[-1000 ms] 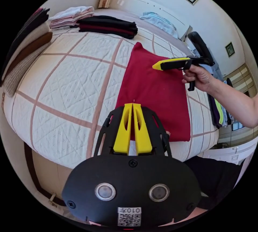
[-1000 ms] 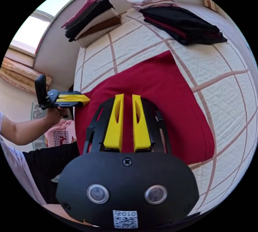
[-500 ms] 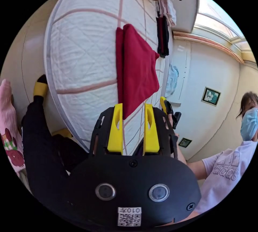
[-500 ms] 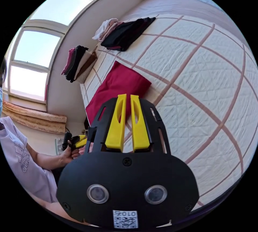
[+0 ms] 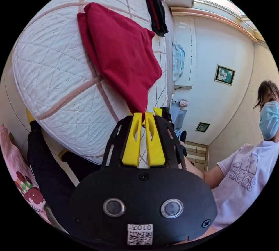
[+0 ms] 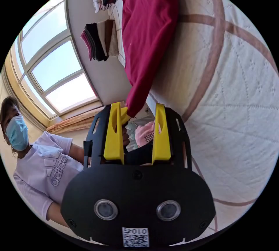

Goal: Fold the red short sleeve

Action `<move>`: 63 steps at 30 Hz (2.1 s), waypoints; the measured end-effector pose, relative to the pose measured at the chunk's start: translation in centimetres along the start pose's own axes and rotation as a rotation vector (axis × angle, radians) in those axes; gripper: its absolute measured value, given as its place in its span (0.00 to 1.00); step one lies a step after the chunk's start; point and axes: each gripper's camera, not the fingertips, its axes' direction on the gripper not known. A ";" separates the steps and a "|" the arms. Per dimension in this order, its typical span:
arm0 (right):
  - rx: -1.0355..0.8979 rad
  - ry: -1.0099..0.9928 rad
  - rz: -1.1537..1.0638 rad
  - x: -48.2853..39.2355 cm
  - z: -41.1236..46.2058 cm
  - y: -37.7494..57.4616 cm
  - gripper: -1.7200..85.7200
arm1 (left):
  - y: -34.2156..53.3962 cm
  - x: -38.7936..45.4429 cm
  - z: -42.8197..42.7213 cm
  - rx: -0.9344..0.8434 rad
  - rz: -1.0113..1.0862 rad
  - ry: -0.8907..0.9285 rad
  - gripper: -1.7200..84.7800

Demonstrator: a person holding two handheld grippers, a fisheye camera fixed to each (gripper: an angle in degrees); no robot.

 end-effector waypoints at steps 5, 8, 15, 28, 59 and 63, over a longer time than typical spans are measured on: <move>0.041 -0.068 0.002 -0.5 -0.3 -2.7 0.08 | -0.1 1.6 -1.1 -0.030 0.116 -0.033 0.07; 0.101 -0.060 0.005 -2.2 -1.3 -2.8 0.07 | 0.7 1.6 -2.1 0.012 0.147 0.050 0.11; 0.124 -0.090 -0.002 -4.3 -2.2 -2.2 0.07 | 2.6 -5.0 -3.3 0.252 -0.193 0.443 0.17; 0.306 0.022 0.023 -1.7 -6.1 -2.7 0.21 | 0.7 -1.7 -6.2 0.185 -0.137 0.496 0.09; 0.568 -0.136 -0.055 -24.9 4.2 2.0 0.09 | 1.5 13.6 -35.5 -0.139 0.186 0.343 0.09; 0.530 -0.158 -0.104 -29.6 6.9 2.8 0.09 | 3.6 17.0 -42.2 -0.119 0.218 0.370 0.09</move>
